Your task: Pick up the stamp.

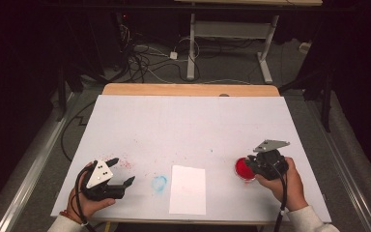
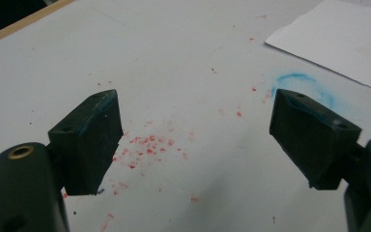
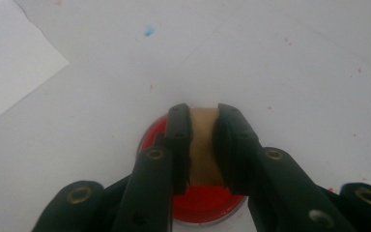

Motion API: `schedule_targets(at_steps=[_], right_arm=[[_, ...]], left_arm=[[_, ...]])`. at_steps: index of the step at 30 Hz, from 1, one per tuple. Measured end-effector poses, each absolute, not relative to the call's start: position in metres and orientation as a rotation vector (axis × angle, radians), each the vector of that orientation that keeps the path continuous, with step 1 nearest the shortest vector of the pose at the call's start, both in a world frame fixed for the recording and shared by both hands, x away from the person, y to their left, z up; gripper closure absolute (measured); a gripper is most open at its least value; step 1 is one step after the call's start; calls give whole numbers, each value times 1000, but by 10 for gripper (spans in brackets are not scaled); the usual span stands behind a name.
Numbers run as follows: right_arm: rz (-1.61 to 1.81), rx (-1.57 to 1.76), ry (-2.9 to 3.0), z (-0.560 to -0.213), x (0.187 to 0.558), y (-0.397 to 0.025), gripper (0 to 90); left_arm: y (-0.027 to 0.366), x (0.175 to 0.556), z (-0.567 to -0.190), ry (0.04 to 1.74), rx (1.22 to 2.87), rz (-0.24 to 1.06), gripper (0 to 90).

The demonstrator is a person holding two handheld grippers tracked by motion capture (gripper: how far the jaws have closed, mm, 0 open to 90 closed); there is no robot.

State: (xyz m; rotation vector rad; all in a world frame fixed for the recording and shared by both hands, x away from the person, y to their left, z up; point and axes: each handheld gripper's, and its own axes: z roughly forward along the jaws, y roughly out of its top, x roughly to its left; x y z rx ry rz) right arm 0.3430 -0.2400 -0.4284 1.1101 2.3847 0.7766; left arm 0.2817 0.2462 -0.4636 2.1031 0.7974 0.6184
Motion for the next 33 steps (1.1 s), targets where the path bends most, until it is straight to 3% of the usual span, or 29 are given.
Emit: schedule_targets(at_steps=[7, 33], right_arm=[[760, 1152, 2418, -446, 348, -242, 763], [760, 1120, 2393, -451, 344, -240, 764]], left_arm=[[247, 282, -463, 797, 2101, 616, 183], [245, 282, -465, 807, 2126, 642, 184]])
